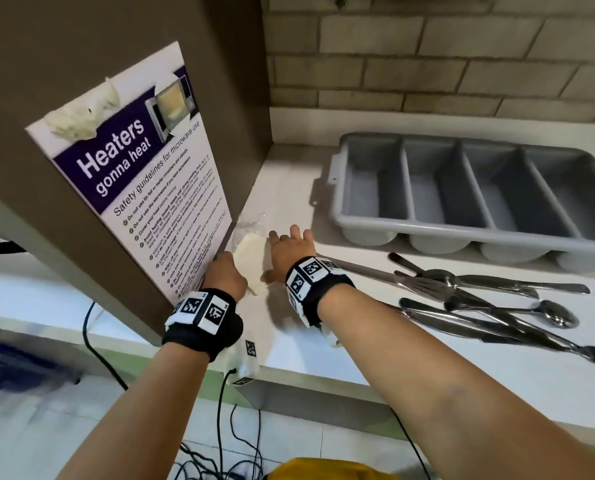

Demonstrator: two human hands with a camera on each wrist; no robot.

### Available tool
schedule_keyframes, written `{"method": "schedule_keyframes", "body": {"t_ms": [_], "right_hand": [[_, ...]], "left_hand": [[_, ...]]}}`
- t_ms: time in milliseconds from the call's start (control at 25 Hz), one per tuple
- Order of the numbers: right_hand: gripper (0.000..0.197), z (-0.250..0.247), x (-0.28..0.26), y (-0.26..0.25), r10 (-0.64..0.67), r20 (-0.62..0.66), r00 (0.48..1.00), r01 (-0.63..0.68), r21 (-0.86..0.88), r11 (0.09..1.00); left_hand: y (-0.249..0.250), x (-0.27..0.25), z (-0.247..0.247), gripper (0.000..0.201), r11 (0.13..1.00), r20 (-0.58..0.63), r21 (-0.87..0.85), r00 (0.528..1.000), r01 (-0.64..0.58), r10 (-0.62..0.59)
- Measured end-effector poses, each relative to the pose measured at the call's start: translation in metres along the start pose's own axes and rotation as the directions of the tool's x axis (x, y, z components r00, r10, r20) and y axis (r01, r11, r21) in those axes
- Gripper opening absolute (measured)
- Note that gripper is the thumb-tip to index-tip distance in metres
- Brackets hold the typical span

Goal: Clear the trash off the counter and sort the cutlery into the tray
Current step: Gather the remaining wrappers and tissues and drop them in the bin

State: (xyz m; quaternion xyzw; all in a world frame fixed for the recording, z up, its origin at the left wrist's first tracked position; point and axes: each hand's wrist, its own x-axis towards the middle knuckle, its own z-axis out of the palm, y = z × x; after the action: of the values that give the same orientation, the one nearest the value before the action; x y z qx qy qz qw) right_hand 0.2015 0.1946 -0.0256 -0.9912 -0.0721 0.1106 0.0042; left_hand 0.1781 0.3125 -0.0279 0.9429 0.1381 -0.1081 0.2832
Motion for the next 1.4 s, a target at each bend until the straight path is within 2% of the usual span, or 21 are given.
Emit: {"method": "schedule_keyframes", "body": {"t_ms": [80, 160, 240, 320, 400, 520, 640, 720, 840, 960, 1160, 1280, 1400], "right_hand": [[0.08, 0.002, 0.007, -0.001, 0.0, 0.004, 1.0, 0.0, -0.001, 1.0], [0.073, 0.001, 0.008, -0.001, 0.007, -0.031, 0.999, -0.006, 0.036, 0.999], [0.054, -0.003, 0.007, 0.0, 0.023, -0.077, 0.997, -0.007, 0.201, 0.979], [0.035, -0.012, 0.001, 0.004, 0.056, -0.104, 0.993, -0.009, 0.406, 0.914], [0.032, -0.024, -0.011, 0.01, 0.102, -0.139, 0.985, -0.019, 0.503, 0.864], [0.03, -0.043, -0.041, 0.024, 0.179, -0.214, 0.96, -0.02, 0.588, 0.808], [0.026, -0.057, -0.081, 0.047, 0.275, -0.301, 0.913, 0.008, 0.686, 0.727], [0.024, -0.062, -0.112, 0.066, 0.336, -0.345, 0.876, 0.042, 0.75, 0.66], [0.021, -0.062, -0.161, 0.097, 0.418, -0.402, 0.815, 0.085, 0.796, 0.6], [0.024, -0.051, -0.228, 0.134, 0.503, -0.449, 0.739, 0.106, 0.814, 0.571], [0.034, 0.0, -0.355, 0.2, 0.633, -0.453, 0.627, 0.12, 0.86, 0.496], [0.042, 0.054, -0.43, 0.247, 0.757, -0.398, 0.518, 0.087, 0.905, 0.416], [0.045, 0.124, -0.493, 0.281, 0.863, -0.295, 0.41, 0.024, 0.949, 0.313]], "left_hand": [[-0.001, 0.003, -0.002, 0.049, 0.999, 0.009, -0.047, 1.0, 0.019, -0.018], [0.001, 0.002, -0.004, 0.049, 0.998, 0.005, -0.058, 1.0, 0.016, -0.016], [0.003, 0.001, -0.005, 0.049, 0.998, -0.01, -0.06, 1.0, -0.007, 0.006], [0.004, -0.003, -0.007, 0.064, 0.995, 0.01, -0.094, 1.0, -0.021, 0.022], [0.005, -0.005, -0.01, 0.073, 0.995, 0.021, -0.094, 0.999, -0.035, 0.037], [0.01, -0.01, -0.015, 0.061, 0.987, -0.005, -0.145, 0.998, -0.068, 0.068], [0.022, -0.024, -0.021, 0.043, 0.96, -0.087, -0.238, 0.988, -0.146, 0.129], [0.035, -0.042, -0.024, 0.035, 0.949, -0.168, -0.226, 0.968, -0.221, 0.185], [0.061, -0.079, -0.023, 0.022, 0.907, -0.281, -0.222, 0.914, -0.358, 0.292], [0.089, -0.137, -0.002, 0.023, 0.809, -0.292, -0.327, 0.866, -0.489, 0.405], [0.123, -0.257, 0.069, 0.031, 0.646, -0.198, -0.474, 0.788, -0.598, 0.583], [0.124, -0.326, 0.128, 0.033, 0.644, -0.042, -0.5, 0.76, -0.578, 0.649], [0.108, -0.373, 0.189, 0.029, 0.704, 0.225, -0.457, 0.695, -0.544, 0.683]]}}
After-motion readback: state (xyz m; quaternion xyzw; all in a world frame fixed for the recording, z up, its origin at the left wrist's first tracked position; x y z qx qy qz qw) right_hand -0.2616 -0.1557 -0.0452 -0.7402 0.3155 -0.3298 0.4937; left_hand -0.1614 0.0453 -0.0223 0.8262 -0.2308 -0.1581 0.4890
